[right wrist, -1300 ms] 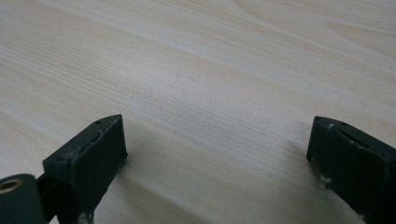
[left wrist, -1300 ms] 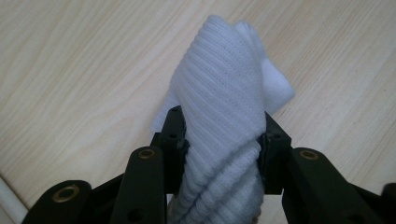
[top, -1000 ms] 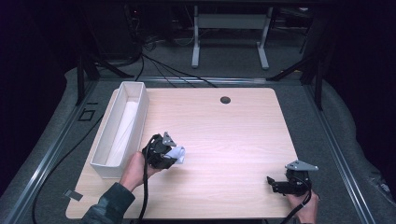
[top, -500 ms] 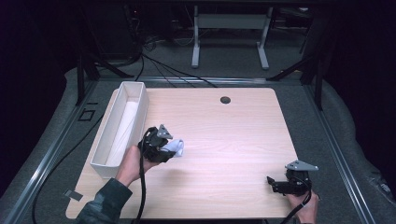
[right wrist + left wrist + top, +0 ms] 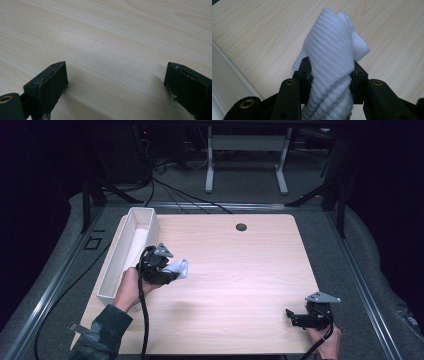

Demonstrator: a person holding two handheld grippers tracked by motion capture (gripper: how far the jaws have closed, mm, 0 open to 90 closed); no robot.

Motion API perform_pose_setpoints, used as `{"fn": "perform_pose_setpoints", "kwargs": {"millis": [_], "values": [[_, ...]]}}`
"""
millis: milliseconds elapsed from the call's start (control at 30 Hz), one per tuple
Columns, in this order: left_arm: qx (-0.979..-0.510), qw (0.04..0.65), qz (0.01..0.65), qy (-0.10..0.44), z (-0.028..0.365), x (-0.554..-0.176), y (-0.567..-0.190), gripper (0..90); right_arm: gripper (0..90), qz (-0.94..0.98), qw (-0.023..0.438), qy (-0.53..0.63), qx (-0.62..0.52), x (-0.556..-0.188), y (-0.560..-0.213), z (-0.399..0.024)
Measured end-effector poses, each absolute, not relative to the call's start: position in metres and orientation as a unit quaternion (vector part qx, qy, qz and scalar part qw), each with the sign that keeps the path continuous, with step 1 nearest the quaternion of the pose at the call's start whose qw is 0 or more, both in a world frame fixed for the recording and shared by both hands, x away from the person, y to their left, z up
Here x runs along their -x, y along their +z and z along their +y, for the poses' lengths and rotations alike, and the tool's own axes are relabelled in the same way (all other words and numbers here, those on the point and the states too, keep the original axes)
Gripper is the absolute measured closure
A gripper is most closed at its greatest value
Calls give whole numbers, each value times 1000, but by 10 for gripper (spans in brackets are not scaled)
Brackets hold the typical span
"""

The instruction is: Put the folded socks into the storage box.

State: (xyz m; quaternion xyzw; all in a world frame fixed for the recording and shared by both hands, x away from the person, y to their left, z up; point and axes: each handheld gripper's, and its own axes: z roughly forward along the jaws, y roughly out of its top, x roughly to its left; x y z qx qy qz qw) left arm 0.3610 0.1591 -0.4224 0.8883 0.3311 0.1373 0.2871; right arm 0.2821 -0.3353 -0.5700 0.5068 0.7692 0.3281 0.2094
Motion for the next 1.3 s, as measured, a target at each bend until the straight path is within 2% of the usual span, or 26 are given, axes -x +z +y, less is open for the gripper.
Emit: {"fn": "perform_pose_setpoints", "kwargs": {"millis": [1300], "values": [[-844, 280, 419, 185, 246, -384, -375, 621, 51, 769, 209, 328, -507, -282, -570, -336]]}}
